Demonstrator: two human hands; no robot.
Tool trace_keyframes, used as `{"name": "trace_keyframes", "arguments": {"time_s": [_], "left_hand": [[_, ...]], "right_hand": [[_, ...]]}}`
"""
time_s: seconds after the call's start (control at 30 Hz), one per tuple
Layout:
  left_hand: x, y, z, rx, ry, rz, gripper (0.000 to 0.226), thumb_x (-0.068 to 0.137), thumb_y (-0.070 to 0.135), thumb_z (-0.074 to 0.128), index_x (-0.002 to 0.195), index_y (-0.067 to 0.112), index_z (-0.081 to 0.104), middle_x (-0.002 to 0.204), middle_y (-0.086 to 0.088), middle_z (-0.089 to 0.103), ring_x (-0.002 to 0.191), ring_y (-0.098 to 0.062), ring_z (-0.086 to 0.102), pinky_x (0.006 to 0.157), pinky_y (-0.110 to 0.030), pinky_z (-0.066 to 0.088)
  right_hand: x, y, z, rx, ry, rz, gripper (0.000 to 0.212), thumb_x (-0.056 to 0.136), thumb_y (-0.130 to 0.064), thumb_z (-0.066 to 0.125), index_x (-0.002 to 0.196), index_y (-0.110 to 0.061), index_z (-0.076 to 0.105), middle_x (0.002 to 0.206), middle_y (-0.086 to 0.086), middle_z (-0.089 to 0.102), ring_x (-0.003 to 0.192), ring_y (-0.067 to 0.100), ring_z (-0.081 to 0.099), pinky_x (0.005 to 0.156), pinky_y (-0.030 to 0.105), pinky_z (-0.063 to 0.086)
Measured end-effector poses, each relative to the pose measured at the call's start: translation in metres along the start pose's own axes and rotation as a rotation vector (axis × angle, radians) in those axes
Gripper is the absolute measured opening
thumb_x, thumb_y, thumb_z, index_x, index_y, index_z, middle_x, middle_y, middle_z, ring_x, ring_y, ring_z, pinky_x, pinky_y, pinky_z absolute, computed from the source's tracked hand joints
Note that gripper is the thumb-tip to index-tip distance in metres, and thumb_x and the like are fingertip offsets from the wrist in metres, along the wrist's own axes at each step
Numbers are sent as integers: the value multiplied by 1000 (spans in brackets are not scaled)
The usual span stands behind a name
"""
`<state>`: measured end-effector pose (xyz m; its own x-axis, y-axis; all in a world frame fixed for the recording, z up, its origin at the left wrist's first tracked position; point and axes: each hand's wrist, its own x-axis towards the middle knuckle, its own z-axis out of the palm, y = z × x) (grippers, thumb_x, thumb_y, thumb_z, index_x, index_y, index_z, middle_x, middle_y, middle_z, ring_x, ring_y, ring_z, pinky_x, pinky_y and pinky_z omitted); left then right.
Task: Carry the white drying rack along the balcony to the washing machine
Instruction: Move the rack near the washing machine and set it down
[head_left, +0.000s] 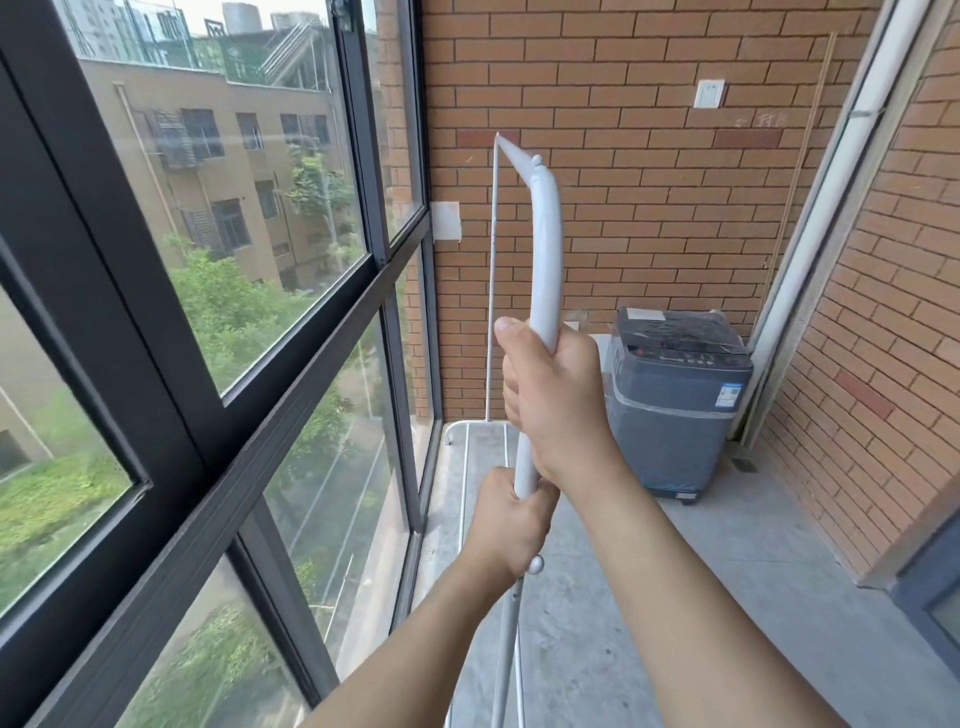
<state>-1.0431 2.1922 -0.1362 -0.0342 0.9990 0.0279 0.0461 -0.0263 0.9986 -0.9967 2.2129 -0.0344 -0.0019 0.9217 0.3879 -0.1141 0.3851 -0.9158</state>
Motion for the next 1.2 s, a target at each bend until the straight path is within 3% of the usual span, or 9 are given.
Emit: {"name": "trace_keyframes", "arguments": {"time_s": [0.17, 0.3, 0.57, 1.2], "left_hand": [[0, -2, -19, -5, -2, -33, 56, 85, 6, 46, 37, 23, 21, 41, 10, 15, 39, -9, 10, 39, -16, 16], [2, -4, -31, -7, 6, -33, 56, 85, 8, 46, 39, 24, 19, 43, 8, 14, 40, -9, 9, 38, -14, 17], [9, -4, -41, 11, 12, -27, 53, 86, 9, 47, 43, 24, 18, 44, 5, 15, 42, -12, 10, 37, -15, 18], [53, -5, -52, 38, 23, -44, 49, 86, 10, 45, 47, 23, 18, 49, 1, 15, 44, -13, 10, 38, -15, 18]], "right_hand": [[-2, 6, 18, 16, -5, 7, 38, 82, -33, 57, 52, -23, 36, 49, -2, 23, 42, 13, 20, 44, 26, 19], [0, 12, 30, 11, -6, 16, 40, 82, -34, 58, 55, -12, 38, 50, -2, 24, 42, 13, 20, 44, 27, 20], [7, 16, 40, 37, -9, -2, 37, 82, -31, 58, 54, -24, 36, 44, -8, 26, 37, 9, 22, 40, 22, 21], [48, 33, 50, 65, -33, 7, 45, 81, -31, 58, 43, -23, 35, 41, -8, 26, 36, 10, 22, 40, 22, 20]]}}
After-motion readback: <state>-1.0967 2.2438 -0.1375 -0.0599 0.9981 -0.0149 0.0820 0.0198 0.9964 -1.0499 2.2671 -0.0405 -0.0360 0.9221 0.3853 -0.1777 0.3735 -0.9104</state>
